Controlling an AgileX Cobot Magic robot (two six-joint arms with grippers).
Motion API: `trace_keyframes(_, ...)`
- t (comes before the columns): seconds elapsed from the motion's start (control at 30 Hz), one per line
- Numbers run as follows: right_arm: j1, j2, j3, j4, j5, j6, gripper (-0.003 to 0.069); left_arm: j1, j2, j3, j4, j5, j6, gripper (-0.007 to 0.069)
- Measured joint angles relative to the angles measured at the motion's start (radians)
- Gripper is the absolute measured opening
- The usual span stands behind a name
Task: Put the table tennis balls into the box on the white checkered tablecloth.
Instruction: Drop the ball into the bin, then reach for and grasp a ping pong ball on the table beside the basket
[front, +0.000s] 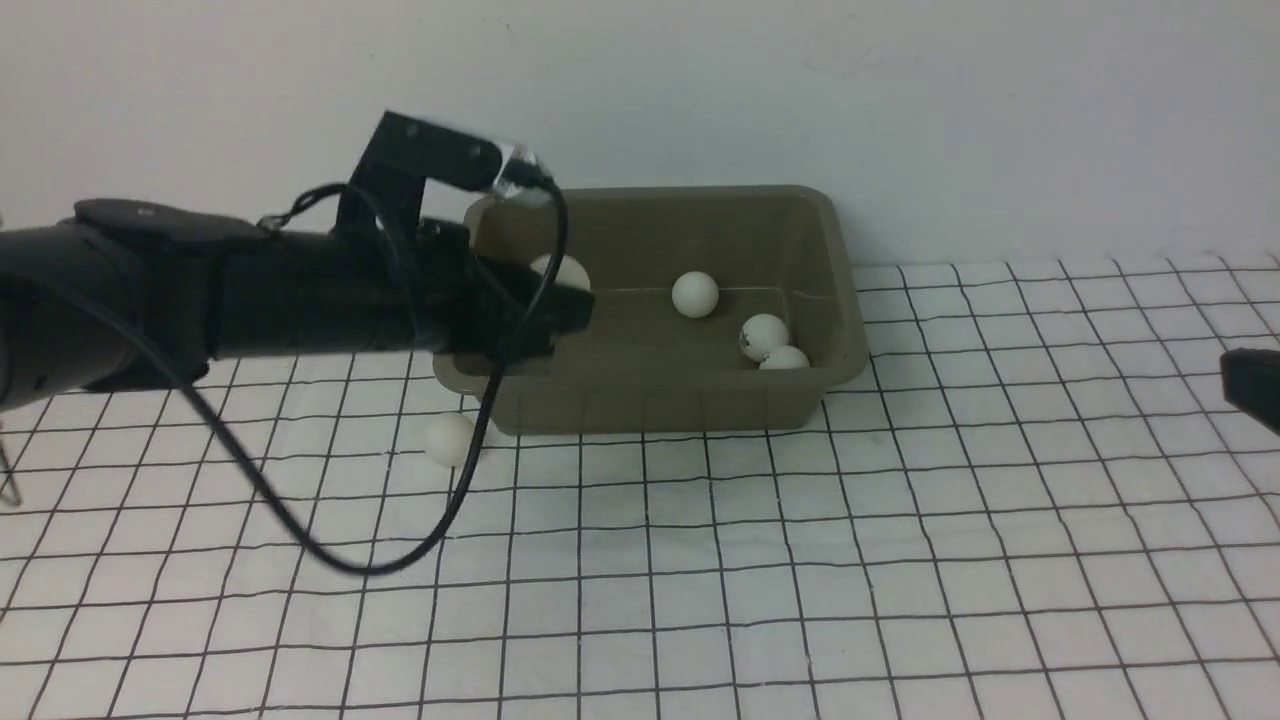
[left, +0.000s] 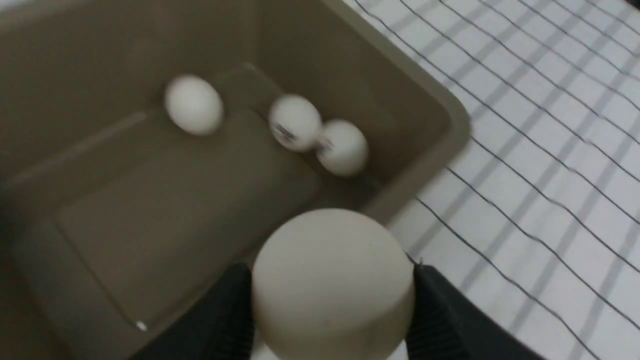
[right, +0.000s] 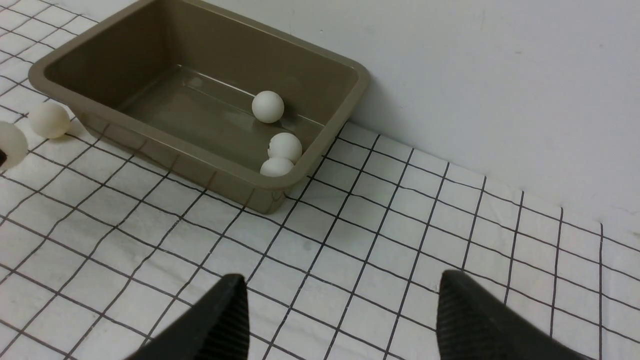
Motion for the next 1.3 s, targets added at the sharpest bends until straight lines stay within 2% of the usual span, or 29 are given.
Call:
trace_keyframes(0.1,0.0,0.0,0.0,0.0,0.0,-0.001,0.0461,0.0,0.105,-0.101,-0.051,-0.05,0.059,0.0345)
trace_keyframes(0.3,0.0,0.0,0.0,0.003,0.003,0.0,0.0461,0.0,0.304,-0.251,-0.04,-0.02,0.081,0.0349)
trace_keyframes(0.5,0.0,0.0,0.0,0.026,0.003,-0.005,0.0461,0.0,0.334,-0.282,-0.05,-0.038,0.049,0.0528)
trace_keyframes(0.6,0.0,0.0,0.0,0.027,0.003,-0.005,0.0461,0.0,0.285,-0.282,0.014,-0.034,-0.046,0.0544)
trace_keyframes(0.73,0.0,0.0,0.0,0.027,0.004,-0.005,0.0461,0.0,0.17,-0.283,0.238,-0.011,-0.237,0.0511)
trace_keyframes(0.87,0.0,0.0,0.0,0.027,0.004,-0.005,0.0461,0.0,0.109,-0.283,0.435,0.01,-0.371,0.0487)
trace_keyframes(0.93,0.0,0.0,0.0,0.027,0.005,-0.005,0.0461,0.0,0.069,-0.283,0.559,0.039,-0.487,0.0472)
trace_keyframes(1.03,0.0,0.0,0.0,0.028,0.007,-0.005,0.0461,0.0,0.012,-0.283,0.805,0.111,-0.7,0.0458)
trace_keyframes(1.07,0.0,0.0,0.0,0.028,0.007,-0.005,0.0461,0.0,-0.017,-0.283,0.92,0.167,-0.833,0.0457)
trace_keyframes(1.1,0.0,0.0,0.0,0.028,0.007,-0.005,0.0461,0.0,-0.024,-0.283,0.95,0.182,-0.865,0.0457)
trace_keyframes(1.2,0.0,0.0,0.0,0.028,0.007,-0.005,0.0461,0.0,-0.065,-0.283,1.141,0.316,-1.079,0.0457)
trace_keyframes(1.3,0.0,0.0,0.0,0.028,0.007,-0.005,0.0461,0.0,-0.101,-0.283,1.25,0.458,-1.21,0.0457)
